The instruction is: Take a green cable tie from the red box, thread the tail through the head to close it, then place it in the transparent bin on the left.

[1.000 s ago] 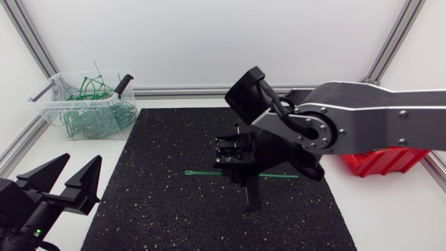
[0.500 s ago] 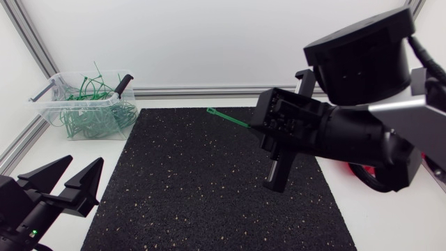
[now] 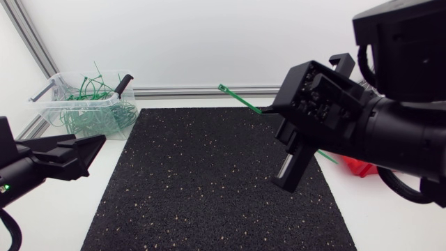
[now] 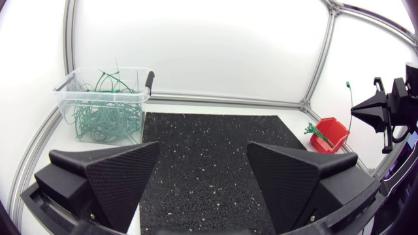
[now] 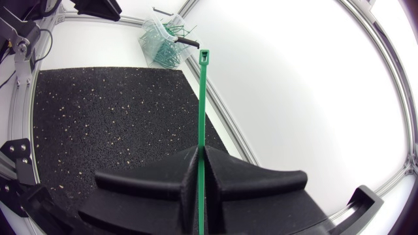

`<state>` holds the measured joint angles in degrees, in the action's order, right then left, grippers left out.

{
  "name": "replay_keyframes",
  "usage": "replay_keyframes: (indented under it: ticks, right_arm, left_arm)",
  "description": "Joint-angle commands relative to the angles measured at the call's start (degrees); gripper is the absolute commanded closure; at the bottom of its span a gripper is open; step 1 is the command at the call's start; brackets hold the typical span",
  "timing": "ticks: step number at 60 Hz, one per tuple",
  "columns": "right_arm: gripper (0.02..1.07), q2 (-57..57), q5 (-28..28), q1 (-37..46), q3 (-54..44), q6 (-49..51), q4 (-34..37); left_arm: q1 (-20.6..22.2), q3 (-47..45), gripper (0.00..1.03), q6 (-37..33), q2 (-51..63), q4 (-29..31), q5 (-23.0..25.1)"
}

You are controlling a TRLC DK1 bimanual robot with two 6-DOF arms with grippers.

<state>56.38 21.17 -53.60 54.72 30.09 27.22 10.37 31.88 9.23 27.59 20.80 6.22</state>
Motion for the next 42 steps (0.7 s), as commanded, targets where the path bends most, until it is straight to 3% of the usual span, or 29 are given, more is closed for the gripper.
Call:
replay_keyframes:
  ticks: [1,11,21,28,42]
  right_arm:
    - [1.01,-1.1,0.8,-0.89,2.06,-2.58,1.25]
    - [1.01,-1.8,3.09,-2.29,2.15,-3.81,1.52]
    - [1.01,-2.33,4.06,-2.21,2.94,-4.6,1.61]
    - [1.01,-2.42,3.97,-2.29,3.99,-5.39,2.04]
    - [1.01,-0.04,3.88,-2.82,5.57,-6.27,2.04]
  left_arm:
    - [1.67,5.74,0.11,1.31,5.8,3.55,2.04]
    - [5.45,11.01,0.1,1.31,9.32,6.54,3.27]
    - [8.35,15.41,0.1,1.05,13.54,6.71,12.24]
    - [9.32,19.01,0.1,1.22,17.05,6.1,15.49]
    - [16.26,17.25,0.1,8.34,16.35,-6.65,15.23]
